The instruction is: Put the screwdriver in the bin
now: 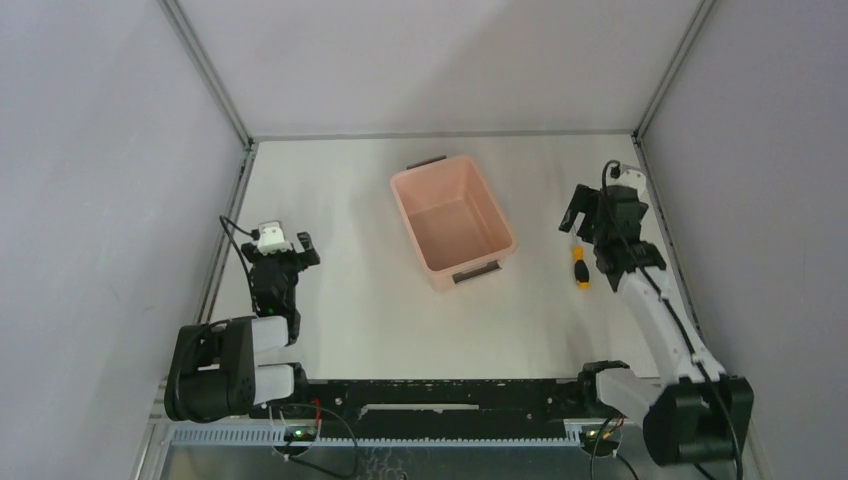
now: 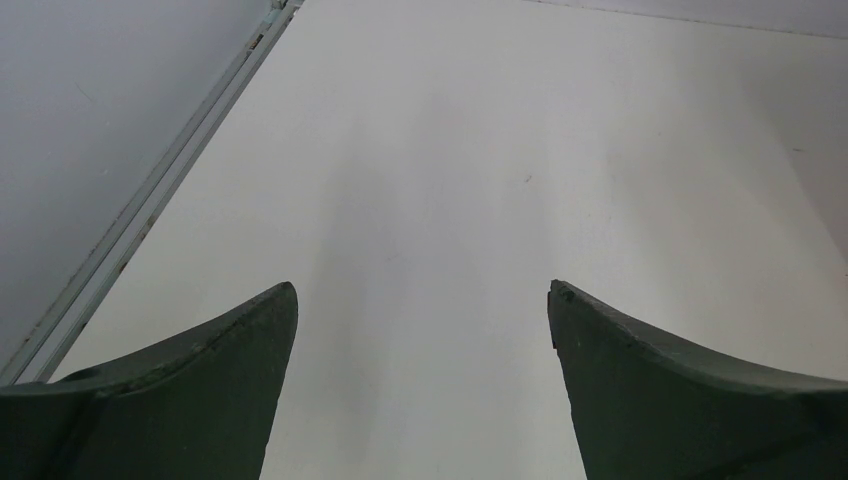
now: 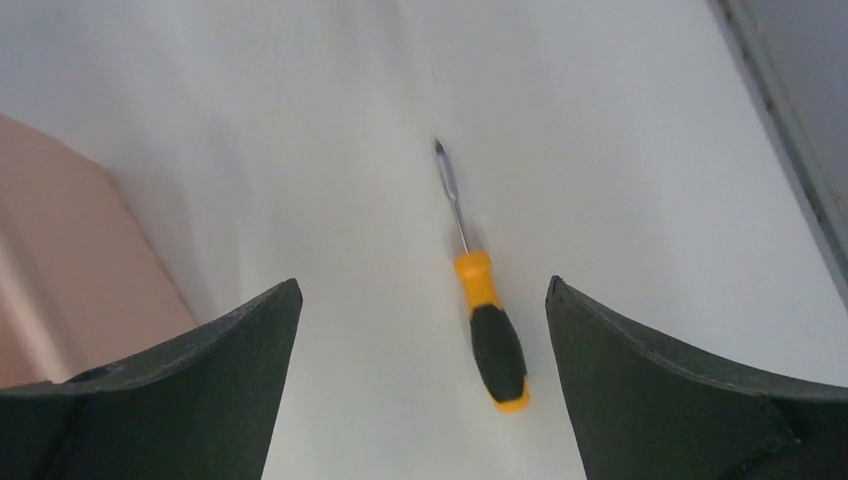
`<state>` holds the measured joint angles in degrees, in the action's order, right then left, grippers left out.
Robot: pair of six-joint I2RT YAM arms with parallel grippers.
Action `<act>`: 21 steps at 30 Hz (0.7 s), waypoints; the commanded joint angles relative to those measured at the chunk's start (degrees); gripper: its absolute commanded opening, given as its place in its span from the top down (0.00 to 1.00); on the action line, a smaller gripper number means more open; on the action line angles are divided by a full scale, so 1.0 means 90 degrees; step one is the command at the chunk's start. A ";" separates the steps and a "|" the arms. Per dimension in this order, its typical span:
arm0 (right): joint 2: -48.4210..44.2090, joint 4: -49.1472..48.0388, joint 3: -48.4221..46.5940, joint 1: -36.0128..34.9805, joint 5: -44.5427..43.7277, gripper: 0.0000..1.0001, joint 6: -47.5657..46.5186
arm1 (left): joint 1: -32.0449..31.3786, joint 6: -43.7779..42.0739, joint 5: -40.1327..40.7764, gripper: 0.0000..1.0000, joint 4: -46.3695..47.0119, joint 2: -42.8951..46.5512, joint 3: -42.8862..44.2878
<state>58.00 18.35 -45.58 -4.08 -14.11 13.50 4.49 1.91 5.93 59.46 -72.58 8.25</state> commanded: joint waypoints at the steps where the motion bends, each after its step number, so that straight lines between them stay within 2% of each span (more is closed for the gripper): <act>1: 0.1030 0.1872 -0.0500 0.0330 0.0381 0.00 0.0194 | -0.0033 -0.0105 0.0073 0.00 0.0207 0.0067 0.0264; 11: 0.2481 0.1575 -0.0468 0.0648 0.0746 0.02 -0.0025 | -0.0037 -0.0106 0.0073 0.00 0.0210 0.0065 0.0260; 21: 0.3651 0.0917 -0.0472 0.0926 0.1172 0.17 -0.0054 | -0.0035 -0.0105 0.0073 0.00 0.0210 0.0063 0.0256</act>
<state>89.84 30.37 -49.15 3.60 -5.82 13.37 4.49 1.91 5.93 59.44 -72.58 8.25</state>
